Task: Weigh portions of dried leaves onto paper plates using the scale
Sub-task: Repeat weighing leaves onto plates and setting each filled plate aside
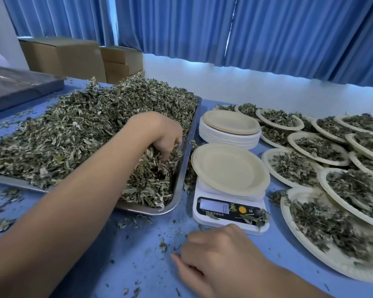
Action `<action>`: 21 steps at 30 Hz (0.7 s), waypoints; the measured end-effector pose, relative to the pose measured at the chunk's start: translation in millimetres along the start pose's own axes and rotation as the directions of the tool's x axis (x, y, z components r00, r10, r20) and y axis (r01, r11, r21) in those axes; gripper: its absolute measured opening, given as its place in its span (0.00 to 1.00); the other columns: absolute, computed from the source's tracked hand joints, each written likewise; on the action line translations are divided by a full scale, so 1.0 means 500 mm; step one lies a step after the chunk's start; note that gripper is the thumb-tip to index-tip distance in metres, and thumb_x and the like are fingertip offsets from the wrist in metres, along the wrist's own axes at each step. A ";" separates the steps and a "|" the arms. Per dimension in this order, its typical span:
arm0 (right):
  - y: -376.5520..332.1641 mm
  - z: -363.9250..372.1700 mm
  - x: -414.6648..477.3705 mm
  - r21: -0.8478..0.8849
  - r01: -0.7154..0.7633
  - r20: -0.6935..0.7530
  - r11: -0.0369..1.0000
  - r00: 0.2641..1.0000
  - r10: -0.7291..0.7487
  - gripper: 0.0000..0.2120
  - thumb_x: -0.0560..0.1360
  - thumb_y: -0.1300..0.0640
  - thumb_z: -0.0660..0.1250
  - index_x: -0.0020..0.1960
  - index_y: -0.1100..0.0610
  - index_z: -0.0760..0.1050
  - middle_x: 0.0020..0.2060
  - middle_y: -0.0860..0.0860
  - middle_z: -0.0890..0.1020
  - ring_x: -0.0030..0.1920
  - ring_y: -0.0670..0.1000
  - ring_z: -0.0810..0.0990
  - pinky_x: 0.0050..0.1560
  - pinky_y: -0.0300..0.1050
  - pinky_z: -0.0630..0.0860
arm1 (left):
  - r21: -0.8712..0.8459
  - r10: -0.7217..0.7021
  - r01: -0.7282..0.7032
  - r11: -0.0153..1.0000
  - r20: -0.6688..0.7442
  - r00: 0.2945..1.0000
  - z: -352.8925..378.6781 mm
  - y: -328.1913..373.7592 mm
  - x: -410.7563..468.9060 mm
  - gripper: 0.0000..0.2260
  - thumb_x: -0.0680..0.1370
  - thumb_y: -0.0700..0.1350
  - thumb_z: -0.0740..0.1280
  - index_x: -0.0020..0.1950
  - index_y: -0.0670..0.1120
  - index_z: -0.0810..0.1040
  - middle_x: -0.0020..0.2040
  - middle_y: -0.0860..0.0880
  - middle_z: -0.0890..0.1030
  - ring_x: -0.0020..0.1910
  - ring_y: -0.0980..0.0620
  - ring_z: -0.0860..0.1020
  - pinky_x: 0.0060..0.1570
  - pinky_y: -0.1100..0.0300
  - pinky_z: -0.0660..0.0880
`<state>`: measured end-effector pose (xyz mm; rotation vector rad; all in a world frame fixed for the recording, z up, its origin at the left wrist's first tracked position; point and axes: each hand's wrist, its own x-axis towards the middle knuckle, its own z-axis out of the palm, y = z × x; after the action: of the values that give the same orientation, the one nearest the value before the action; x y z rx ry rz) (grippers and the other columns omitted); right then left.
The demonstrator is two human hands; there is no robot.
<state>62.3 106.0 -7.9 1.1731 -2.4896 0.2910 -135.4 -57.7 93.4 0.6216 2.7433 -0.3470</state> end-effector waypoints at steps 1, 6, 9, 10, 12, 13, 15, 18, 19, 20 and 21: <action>0.000 -0.001 0.000 0.005 -0.004 0.004 1.000 1.000 0.004 0.21 0.80 0.49 0.66 0.33 0.48 0.59 0.29 0.45 0.59 0.26 0.47 0.63 0.24 0.42 0.61 | -0.029 -0.005 0.005 1.000 -0.018 1.000 -0.003 -0.010 -0.002 0.27 0.72 0.48 0.78 0.69 0.46 0.77 0.56 0.51 0.79 0.56 0.45 0.78 0.55 0.51 0.76; 0.002 -0.002 -0.002 -0.022 -0.023 0.034 1.000 0.999 0.024 0.22 0.81 0.47 0.65 0.31 0.49 0.65 0.28 0.46 0.61 0.26 0.47 0.63 0.25 0.42 0.64 | -0.175 -0.072 0.046 0.983 -0.146 0.987 -0.015 -0.054 -0.011 0.20 0.73 0.44 0.77 0.64 0.48 0.80 0.59 0.48 0.80 0.53 0.45 0.78 0.54 0.51 0.76; 0.002 -0.003 -0.002 -0.028 -0.020 0.041 0.999 0.999 0.021 0.21 0.81 0.47 0.65 0.30 0.49 0.67 0.28 0.45 0.61 0.26 0.47 0.63 0.25 0.42 0.65 | -0.260 -0.143 0.074 0.963 -0.256 0.956 -0.014 -0.064 -0.011 0.29 0.74 0.42 0.76 0.74 0.46 0.72 0.70 0.45 0.75 0.60 0.43 0.76 0.54 0.55 0.71; 0.002 -0.003 -0.001 -0.028 -0.018 0.036 0.999 0.999 0.019 0.21 0.81 0.47 0.65 0.31 0.49 0.66 0.28 0.45 0.61 0.26 0.47 0.63 0.25 0.42 0.65 | -0.284 -0.154 0.072 0.956 -0.278 0.948 -0.013 -0.065 -0.010 0.30 0.75 0.41 0.75 0.75 0.46 0.71 0.72 0.44 0.73 0.62 0.42 0.76 0.55 0.55 0.71; 0.002 -0.005 0.001 -0.021 -0.013 0.026 1.000 1.000 0.014 0.21 0.81 0.47 0.65 0.32 0.48 0.62 0.28 0.45 0.60 0.26 0.46 0.62 0.24 0.42 0.65 | -0.321 -0.165 0.061 0.945 -0.309 0.937 -0.012 -0.065 -0.007 0.29 0.75 0.41 0.75 0.75 0.46 0.71 0.72 0.43 0.73 0.62 0.41 0.77 0.60 0.51 0.74; 0.002 -0.005 0.002 -0.022 -0.008 0.023 1.000 1.000 0.009 0.21 0.81 0.47 0.65 0.33 0.47 0.61 0.28 0.45 0.60 0.26 0.46 0.61 0.24 0.41 0.65 | -0.335 -0.174 0.060 0.940 -0.322 0.931 -0.013 -0.064 -0.006 0.28 0.76 0.41 0.74 0.75 0.46 0.71 0.71 0.42 0.74 0.61 0.40 0.78 0.61 0.47 0.76; 0.002 -0.005 0.003 -0.031 -0.001 0.021 1.000 1.000 0.001 0.21 0.80 0.47 0.66 0.33 0.47 0.60 0.28 0.45 0.60 0.27 0.46 0.60 0.24 0.41 0.66 | -0.347 -0.193 0.067 0.936 -0.343 0.919 -0.015 -0.060 -0.005 0.27 0.76 0.40 0.74 0.74 0.46 0.72 0.70 0.41 0.74 0.58 0.39 0.79 0.59 0.44 0.77; 0.003 -0.003 -0.001 -0.049 -0.013 0.035 0.999 0.999 0.014 0.21 0.80 0.47 0.65 0.31 0.48 0.66 0.27 0.46 0.65 0.26 0.47 0.64 0.24 0.42 0.66 | -0.335 -0.199 0.083 0.939 -0.330 0.923 -0.015 -0.054 -0.006 0.27 0.76 0.40 0.74 0.75 0.47 0.71 0.71 0.42 0.74 0.57 0.40 0.80 0.57 0.46 0.78; 0.003 -0.002 -0.003 -0.054 -0.017 0.042 0.998 0.999 0.020 0.21 0.80 0.46 0.65 0.30 0.49 0.68 0.27 0.46 0.67 0.26 0.47 0.65 0.24 0.42 0.66 | -0.334 -0.203 0.089 0.938 -0.324 0.924 -0.014 -0.055 -0.006 0.28 0.76 0.40 0.74 0.75 0.47 0.71 0.70 0.42 0.74 0.57 0.40 0.80 0.56 0.47 0.78; 0.003 -0.001 -0.005 -0.055 -0.022 0.051 0.998 0.998 0.024 0.21 0.81 0.46 0.65 0.30 0.49 0.69 0.27 0.46 0.67 0.26 0.47 0.65 0.24 0.42 0.65 | -0.340 -0.207 0.091 0.936 -0.324 0.923 -0.013 -0.056 -0.007 0.28 0.76 0.40 0.74 0.75 0.47 0.71 0.71 0.42 0.74 0.56 0.40 0.80 0.55 0.48 0.78; 0.003 -0.002 -0.006 -0.052 -0.025 0.059 0.998 0.998 0.028 0.21 0.81 0.46 0.64 0.30 0.50 0.69 0.27 0.46 0.67 0.26 0.47 0.65 0.24 0.42 0.65 | -0.357 -0.213 0.087 0.930 -0.329 0.920 -0.014 -0.057 -0.008 0.26 0.77 0.40 0.73 0.74 0.47 0.72 0.70 0.42 0.75 0.54 0.40 0.80 0.53 0.48 0.78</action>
<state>63.2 109.0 -8.4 1.1446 -2.5497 0.2005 -146.6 -82.1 106.0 0.4118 3.1074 0.2330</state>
